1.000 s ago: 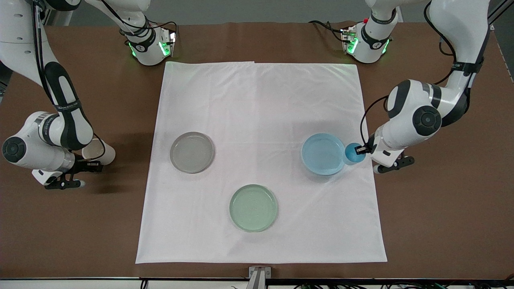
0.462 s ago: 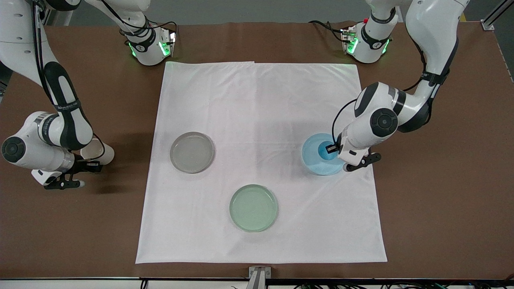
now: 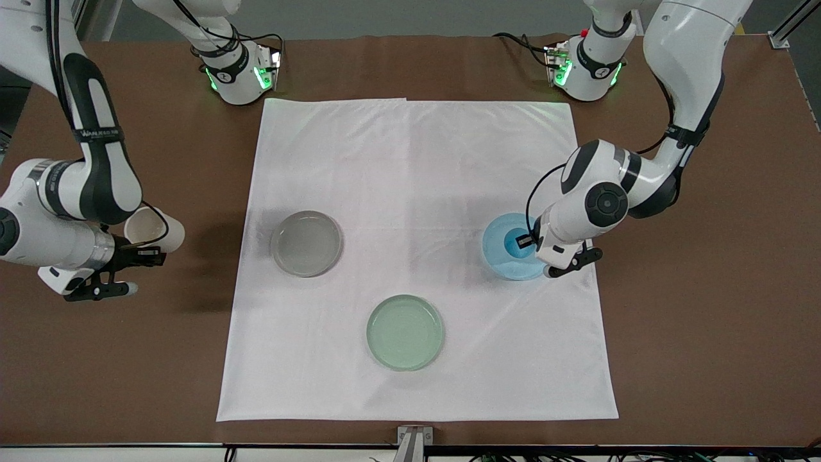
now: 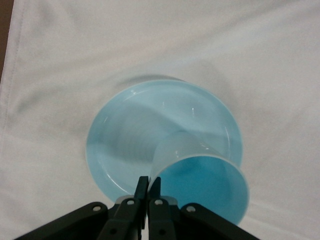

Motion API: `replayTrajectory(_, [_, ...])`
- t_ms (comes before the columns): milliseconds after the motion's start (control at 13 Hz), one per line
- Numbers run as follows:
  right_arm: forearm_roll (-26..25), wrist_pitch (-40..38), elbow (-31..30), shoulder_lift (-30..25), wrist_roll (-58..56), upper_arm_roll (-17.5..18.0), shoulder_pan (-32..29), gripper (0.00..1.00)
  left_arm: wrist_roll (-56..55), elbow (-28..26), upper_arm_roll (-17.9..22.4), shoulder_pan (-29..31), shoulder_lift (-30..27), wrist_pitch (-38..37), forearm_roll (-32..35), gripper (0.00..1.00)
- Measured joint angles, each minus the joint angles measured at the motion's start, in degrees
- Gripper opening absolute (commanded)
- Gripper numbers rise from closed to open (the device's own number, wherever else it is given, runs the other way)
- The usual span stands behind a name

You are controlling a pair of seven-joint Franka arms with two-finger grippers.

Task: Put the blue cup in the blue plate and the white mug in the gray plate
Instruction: 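Lower the blue cup onto the blue plate while the right gripper carries the mug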

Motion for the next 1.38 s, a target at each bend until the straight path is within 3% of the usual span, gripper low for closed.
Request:
replayTrajectory(231, [1.4,-0.5,-0.4,-0.7,14.4,0.4,11.1,0.04,0.0,0.0,0.0,0.0,0.0,0.0,0.0,0.02])
replayTrajectory(462, [4.3,4.8,-1.2,0.9,22.9,0.4,19.3,0.04,0.0,0.1,0.0,0.0,0.3,0.0,0.0,0.02])
replayTrajectory(769, [4.7,13.3,-1.8,6.2,25.2,0.2,21.7,0.04,0.0,0.1,0.0,0.0,1.7,0.6,0.0,0.04])
replayTrajectory(846, [4.8,14.6,-1.8,7.4,25.2,0.1,21.7,0.04,0.0,0.1,0.0,0.0,2.0,0.6,0.0,0.14])
replayTrajectory(923, [4.9,15.3,-1.7,8.3,25.2,0.0,21.7,0.04,0.0,0.1,0.0,0.0,2.2,0.7,0.0,0.46])
replayTrajectory(1000, [4.9,15.5,-1.7,8.9,25.2,-0.1,21.7,0.05,0.0,0.1,0.0,0.0,2.3,0.8,0.0,0.68])
replayTrajectory(1077, [4.9,15.6,-1.7,9.4,25.2,-0.1,21.7,0.05,-0.3,0.1,0.0,0.0,2.3,0.8,0.0,1.0])
replayTrajectory(1385, [5.0,15.9,-1.7,10.5,25.2,0.0,22.7,0.05,-1.8,1.2,0.1,0.3,1.8,0.9,0.0,1.0])
